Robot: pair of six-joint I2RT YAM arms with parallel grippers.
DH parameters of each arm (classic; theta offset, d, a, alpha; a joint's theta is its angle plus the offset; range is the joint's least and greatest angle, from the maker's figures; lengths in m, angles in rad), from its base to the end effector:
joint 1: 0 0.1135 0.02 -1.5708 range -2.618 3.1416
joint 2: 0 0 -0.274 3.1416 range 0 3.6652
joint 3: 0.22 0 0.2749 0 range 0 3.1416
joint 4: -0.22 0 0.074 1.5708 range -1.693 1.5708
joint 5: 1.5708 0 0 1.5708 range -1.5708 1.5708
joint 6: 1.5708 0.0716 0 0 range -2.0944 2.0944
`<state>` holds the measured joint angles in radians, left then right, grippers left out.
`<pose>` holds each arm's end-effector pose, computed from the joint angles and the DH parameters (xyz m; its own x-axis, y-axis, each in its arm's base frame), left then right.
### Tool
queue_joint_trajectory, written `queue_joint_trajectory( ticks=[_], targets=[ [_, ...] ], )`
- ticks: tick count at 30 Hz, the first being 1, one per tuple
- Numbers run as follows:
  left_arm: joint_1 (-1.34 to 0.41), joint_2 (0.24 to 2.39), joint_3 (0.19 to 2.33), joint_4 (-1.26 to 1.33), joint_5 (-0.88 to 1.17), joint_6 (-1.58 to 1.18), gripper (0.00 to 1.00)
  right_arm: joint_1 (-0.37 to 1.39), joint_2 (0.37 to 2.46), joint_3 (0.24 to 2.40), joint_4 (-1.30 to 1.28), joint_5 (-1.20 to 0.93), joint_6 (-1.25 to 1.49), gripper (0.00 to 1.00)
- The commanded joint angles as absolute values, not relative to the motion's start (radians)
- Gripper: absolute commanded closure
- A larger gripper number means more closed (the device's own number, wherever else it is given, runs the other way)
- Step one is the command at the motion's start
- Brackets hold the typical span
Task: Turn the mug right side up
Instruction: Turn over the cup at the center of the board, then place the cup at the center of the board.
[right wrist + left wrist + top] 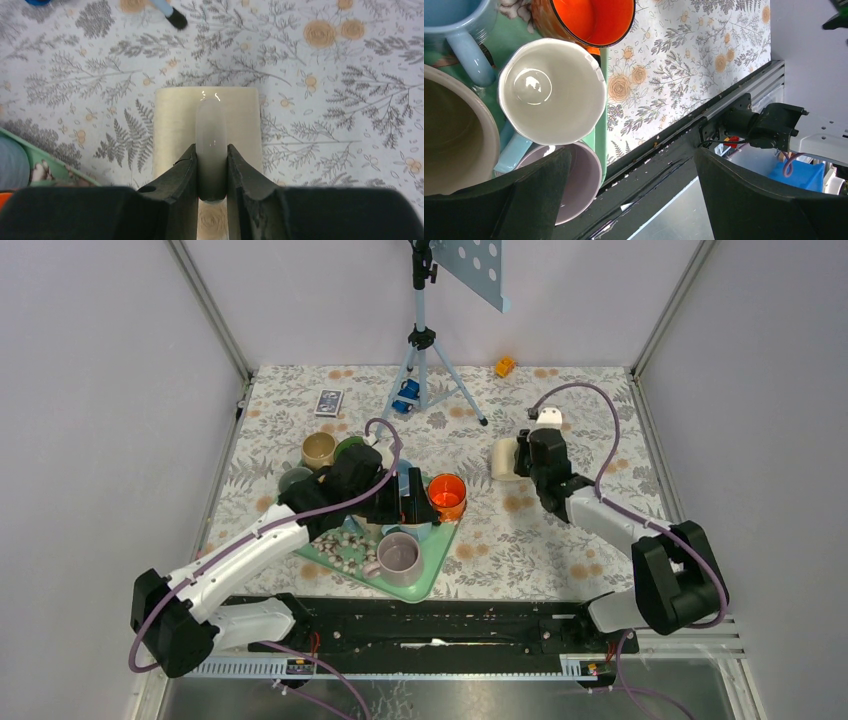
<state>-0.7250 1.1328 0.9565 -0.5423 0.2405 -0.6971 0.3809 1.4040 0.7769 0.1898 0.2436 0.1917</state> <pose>0.2031 -0.2027 0.2791 -0.8774 -0.0556 -0.4765 0.2804 0.7465 -0.6035 0.3378 0.1167 0.2141 -0.4160 0.0326 -0.9088 -0.0801 0.9942 0.0723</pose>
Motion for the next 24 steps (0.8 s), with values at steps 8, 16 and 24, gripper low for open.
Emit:
queue_joint_trajectory(
  ticks=[8, 16, 24],
  targets=[
    [-0.713, 1.150, 1.020, -0.500, 0.274, -0.697, 0.01, 0.426, 1.375, 0.527, 0.745, 0.311, 0.225, 1.00],
    [-0.709, 1.190, 1.061, -0.499, 0.279, -0.684, 0.01, 0.439, 1.332, 0.452, 0.674, 0.282, 0.296, 0.85],
    [-0.710, 1.265, 1.127, -0.459, 0.304, -0.693, 0.01, 0.444, 1.315, 0.413, 0.629, 0.235, 0.321, 0.78]
  ],
)
